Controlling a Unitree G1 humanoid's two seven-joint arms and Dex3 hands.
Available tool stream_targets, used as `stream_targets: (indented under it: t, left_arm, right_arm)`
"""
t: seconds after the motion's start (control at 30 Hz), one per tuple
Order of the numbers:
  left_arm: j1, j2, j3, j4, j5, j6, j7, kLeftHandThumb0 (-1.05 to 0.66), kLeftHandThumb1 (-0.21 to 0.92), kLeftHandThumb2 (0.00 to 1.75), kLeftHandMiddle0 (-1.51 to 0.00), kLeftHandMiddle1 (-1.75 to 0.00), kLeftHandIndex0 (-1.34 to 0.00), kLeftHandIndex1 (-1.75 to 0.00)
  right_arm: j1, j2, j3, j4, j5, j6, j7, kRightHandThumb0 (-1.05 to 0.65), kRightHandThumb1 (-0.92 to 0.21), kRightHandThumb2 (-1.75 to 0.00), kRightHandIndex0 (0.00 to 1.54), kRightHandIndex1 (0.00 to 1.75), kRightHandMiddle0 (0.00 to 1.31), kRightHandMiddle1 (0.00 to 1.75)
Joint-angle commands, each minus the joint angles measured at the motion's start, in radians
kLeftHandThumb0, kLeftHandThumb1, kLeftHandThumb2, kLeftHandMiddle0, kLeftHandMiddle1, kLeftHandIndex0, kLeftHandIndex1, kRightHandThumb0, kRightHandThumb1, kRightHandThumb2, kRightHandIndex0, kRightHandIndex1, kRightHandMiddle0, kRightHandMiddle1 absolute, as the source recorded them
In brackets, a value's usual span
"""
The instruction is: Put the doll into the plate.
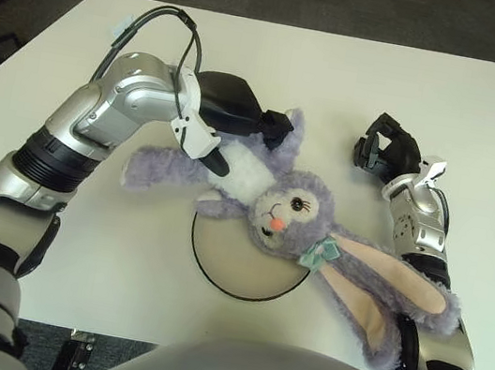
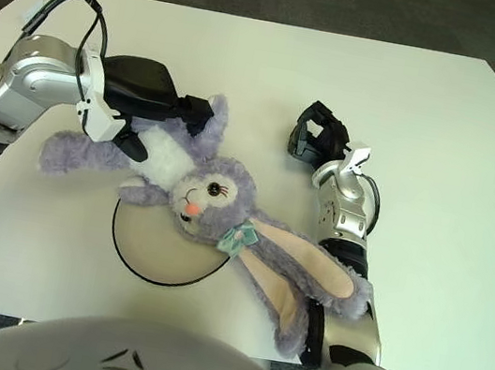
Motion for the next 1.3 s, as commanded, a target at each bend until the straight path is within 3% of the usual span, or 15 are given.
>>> stream_targets:
  t: [0.0, 0.17, 0.57, 0.8, 1.03, 1.27]
  left_arm:
    - [0.003, 0.019, 0.022, -0.036, 0.030, 0.018, 0.005, -0.42, 0.50, 1.08, -1.18, -1.75, -0.46, -1.75]
    - [0.001, 0.034, 0.060, -0.112, 0.055, 0.047, 0.016, -0.41, 0.53, 1.04, -1.26, -1.75, -0.44, -1.75]
    - [0.044, 0.069, 0.144, -0.089, 0.034, -0.089, 0.139, -0.40, 0.55, 1.01, -1.32, -1.75, -0.42, -1.75]
    - [0.072, 0.041, 0.184, -0.061, 0.003, -0.156, 0.240, -0.46, 0.36, 1.26, -1.27, -1.75, -0.57, -1.75]
    - [0.102, 0.028, 0.204, -0.074, -0.012, -0.121, 0.261, -0.47, 0.32, 1.31, -1.25, -1.75, -0.60, -1.75]
    - [0.112, 0.027, 0.217, -0.067, -0.011, -0.152, 0.288, -0.47, 0.31, 1.32, -1.25, -1.75, -0.61, -1.75]
  right_arm:
    - [0.074, 0.019, 0.009, 0.060, -0.010, 0.078, -0.012, -0.49, -0.29, -1.35, 1.08, 1.75, 0.63, 1.75]
    - [0.072, 0.019, 0.009, 0.064, -0.009, 0.078, -0.013, -0.49, -0.29, -1.35, 1.08, 1.75, 0.63, 1.75]
    - [0.069, 0.016, 0.009, 0.076, -0.012, 0.067, -0.011, -0.49, -0.29, -1.35, 1.10, 1.75, 0.63, 1.75]
    - [0.065, 0.016, 0.007, 0.081, -0.012, 0.068, -0.014, -0.49, -0.28, -1.36, 1.09, 1.75, 0.64, 1.75]
    - [0.063, 0.016, 0.005, 0.083, -0.010, 0.069, -0.015, -0.49, -0.28, -1.36, 1.08, 1.75, 0.64, 1.75]
    - [0.058, 0.015, 0.007, 0.089, -0.013, 0.068, -0.016, -0.49, -0.28, -1.36, 1.08, 1.75, 0.64, 1.75]
